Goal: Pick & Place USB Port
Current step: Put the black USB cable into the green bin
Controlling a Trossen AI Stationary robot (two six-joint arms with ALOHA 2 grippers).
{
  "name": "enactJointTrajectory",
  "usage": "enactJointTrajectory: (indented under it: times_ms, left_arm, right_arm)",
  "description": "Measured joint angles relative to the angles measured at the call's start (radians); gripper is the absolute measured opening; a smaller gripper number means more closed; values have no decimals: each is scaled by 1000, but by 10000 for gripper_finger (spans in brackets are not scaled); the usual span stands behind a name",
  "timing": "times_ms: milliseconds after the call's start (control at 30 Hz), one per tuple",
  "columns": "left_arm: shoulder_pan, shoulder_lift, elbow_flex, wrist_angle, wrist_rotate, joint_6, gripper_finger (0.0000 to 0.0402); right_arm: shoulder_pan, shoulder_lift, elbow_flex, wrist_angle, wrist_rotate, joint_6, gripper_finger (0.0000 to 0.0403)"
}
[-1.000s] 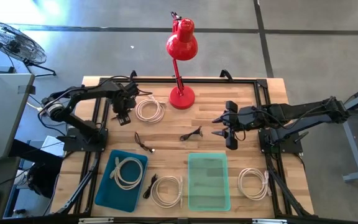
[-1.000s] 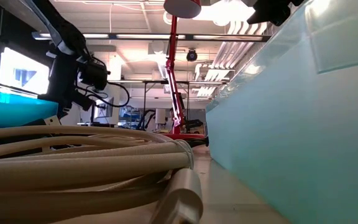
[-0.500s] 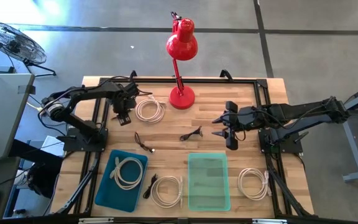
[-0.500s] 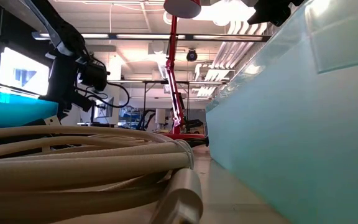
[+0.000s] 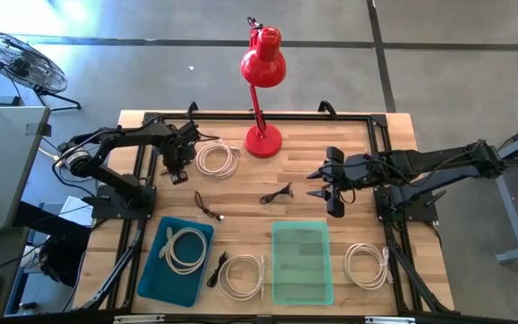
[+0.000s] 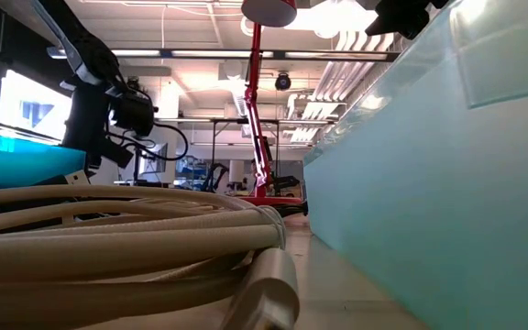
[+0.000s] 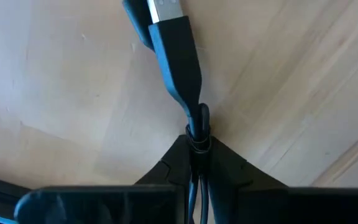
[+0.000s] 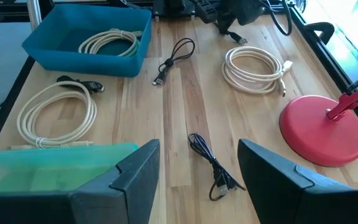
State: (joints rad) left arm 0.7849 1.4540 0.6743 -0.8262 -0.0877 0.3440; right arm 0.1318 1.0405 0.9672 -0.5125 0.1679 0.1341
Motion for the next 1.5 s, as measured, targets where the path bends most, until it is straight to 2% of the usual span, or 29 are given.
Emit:
enactJointTrajectory:
  times_ms: [233, 533, 600, 700, 833, 1000, 1200, 1333, 1400, 1500]
  left_arm:
    - [-21, -51, 12, 35, 5, 19, 23]
    - [-139, -272, 147, -94, 31, 44, 23]
    - [-177, -338, 180, -63, 68, 44, 23]
    - [-239, -450, 192, 91, 179, 34, 23]
    - [-363, -579, 150, 458, 319, 29, 23]
    - [-530, -640, 71, 836, 341, 54, 23]
    - [-659, -559, 21, 1048, 336, 78, 23]
    - [-688, -476, 17, 1120, 322, 91, 23]
    - [-702, -433, 17, 1163, 325, 97, 23]
    - [-703, -373, 17, 1249, 387, 98, 23]
  right_arm:
    - [0, 0, 0, 11, -3, -1, 208]
    - [0, 0, 0, 13, -2, -3, 208]
    - [0, 0, 0, 22, -2, -3, 208]
    - [0, 6, -1, 74, -2, -31, 208]
    - [0, 47, -1, 193, -2, -81, 209]
    - [0, 134, -1, 435, -23, -133, 209]
    - [0, 254, -1, 758, -112, -253, 208]
    - [0, 317, -1, 865, -204, -379, 209]
    - [0, 349, -1, 908, -198, -402, 209]
    - [0, 390, -1, 970, -159, -405, 209]
